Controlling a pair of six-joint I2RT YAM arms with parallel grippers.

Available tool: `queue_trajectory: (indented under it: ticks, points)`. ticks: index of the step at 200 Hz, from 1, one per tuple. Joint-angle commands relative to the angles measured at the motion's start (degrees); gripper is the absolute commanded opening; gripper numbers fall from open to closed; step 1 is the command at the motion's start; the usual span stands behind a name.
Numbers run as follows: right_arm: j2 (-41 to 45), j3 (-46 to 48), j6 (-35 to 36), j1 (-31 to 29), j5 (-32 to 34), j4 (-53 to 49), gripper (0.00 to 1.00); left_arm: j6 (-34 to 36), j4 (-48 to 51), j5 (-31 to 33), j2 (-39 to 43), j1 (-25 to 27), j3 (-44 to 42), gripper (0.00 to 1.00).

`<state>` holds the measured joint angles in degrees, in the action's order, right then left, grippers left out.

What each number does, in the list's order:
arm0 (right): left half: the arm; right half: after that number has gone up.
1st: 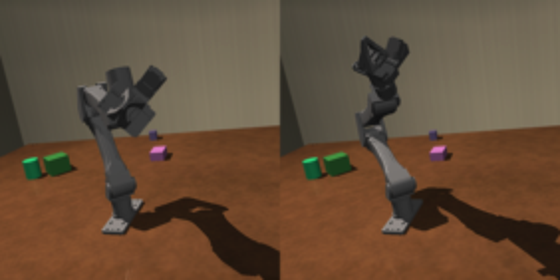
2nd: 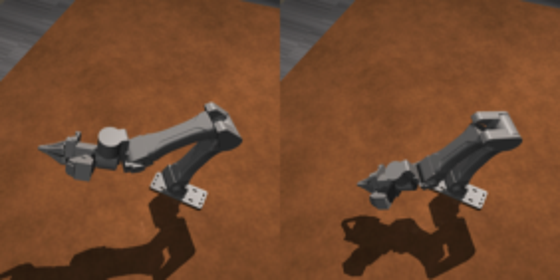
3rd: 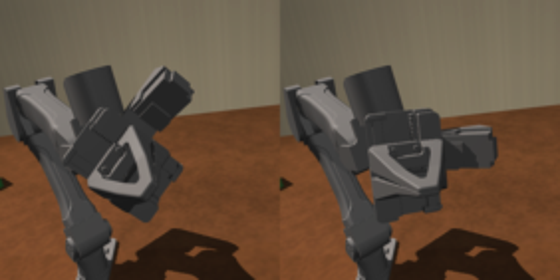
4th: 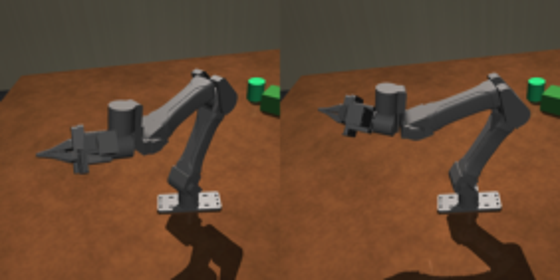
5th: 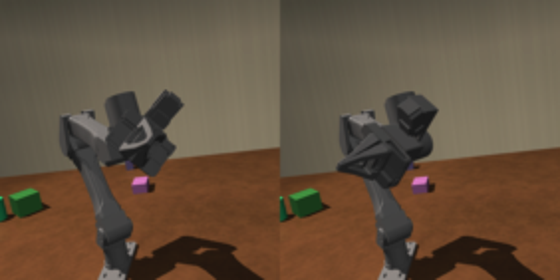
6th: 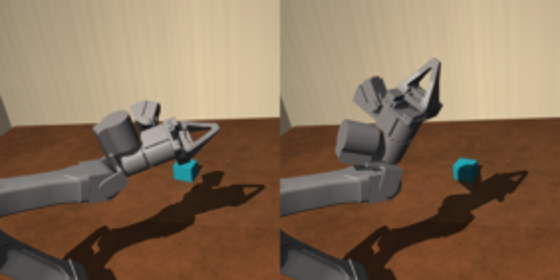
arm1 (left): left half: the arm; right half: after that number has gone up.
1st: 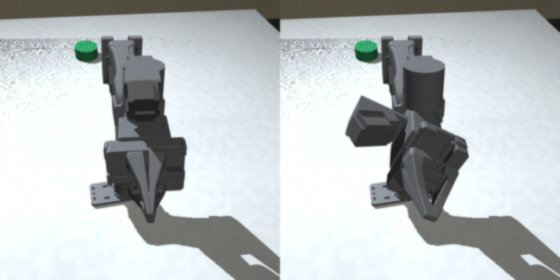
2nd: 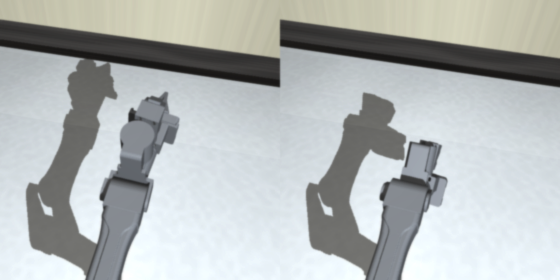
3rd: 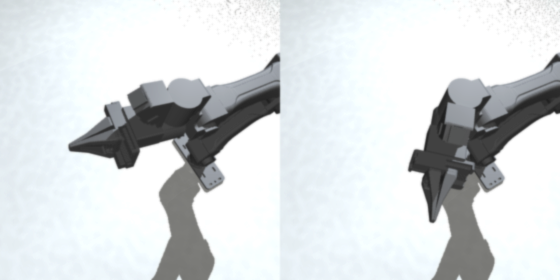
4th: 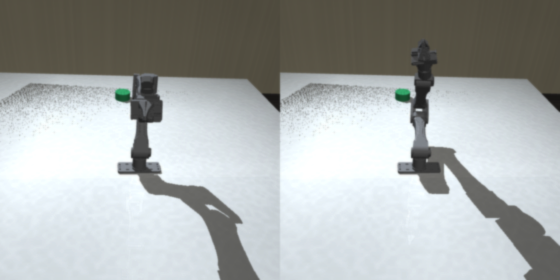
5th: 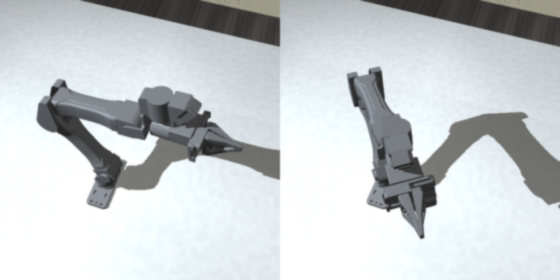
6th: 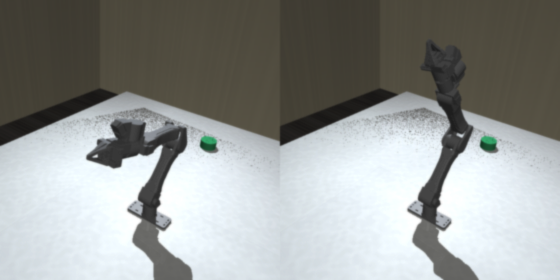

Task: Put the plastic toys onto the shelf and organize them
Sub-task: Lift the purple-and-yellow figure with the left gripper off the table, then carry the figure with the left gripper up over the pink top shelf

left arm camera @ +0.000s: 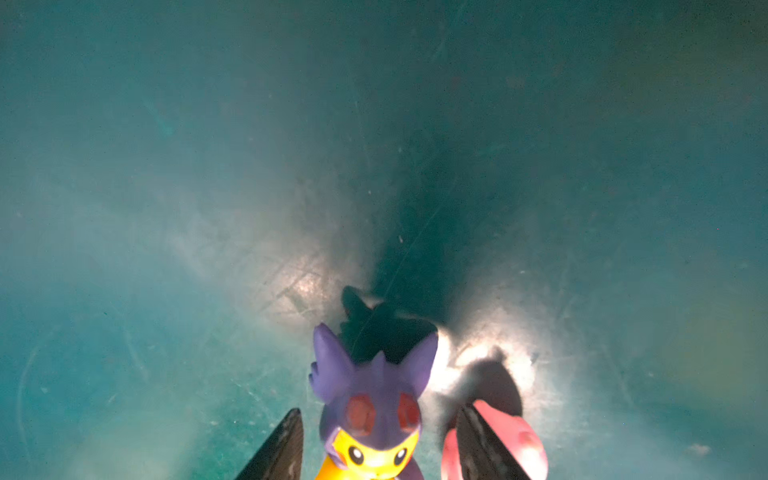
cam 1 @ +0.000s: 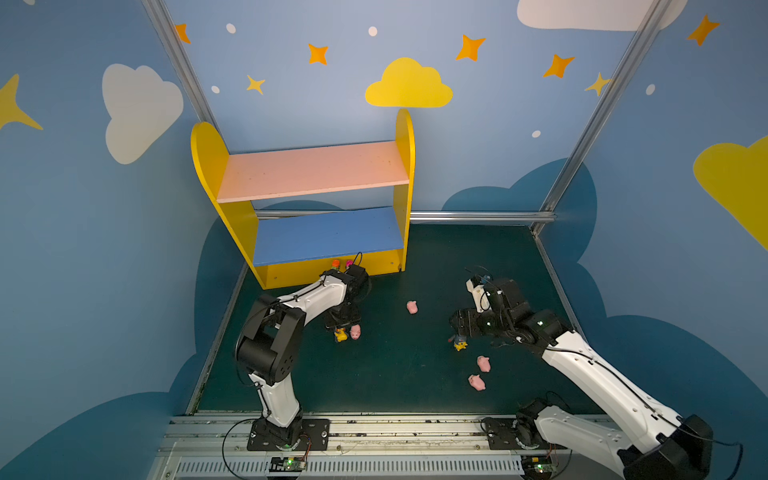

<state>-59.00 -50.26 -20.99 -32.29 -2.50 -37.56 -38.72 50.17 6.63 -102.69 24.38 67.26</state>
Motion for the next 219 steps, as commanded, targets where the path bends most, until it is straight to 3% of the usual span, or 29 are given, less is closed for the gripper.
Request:
queue_trajectory:
  ticks: [1,60,98,124,219]
  points:
    - [1.17,0.6,-0.1,0.73,0.66,-0.11,0.85,0.13,0.93,-0.54,-0.84,-0.29,-0.26,0.57]
    - [1.7,0.69,0.26,2.14,0.12,-0.54,0.85,0.35,-0.5,-1.01,-4.17,-0.37,0.3,0.49]
    - [1.7,0.24,0.25,2.53,0.26,-1.19,0.85,1.19,-0.34,-1.27,-5.32,-0.45,0.94,0.33]
    - [1.71,-0.23,0.08,2.65,-0.11,-1.42,0.85,1.6,-0.21,-0.3,-3.76,-0.48,0.93,0.28]
    - [3.26,-2.97,0.38,2.16,-2.62,-3.13,0.85,4.74,-5.47,14.9,21.62,1.14,-2.9,0.26]
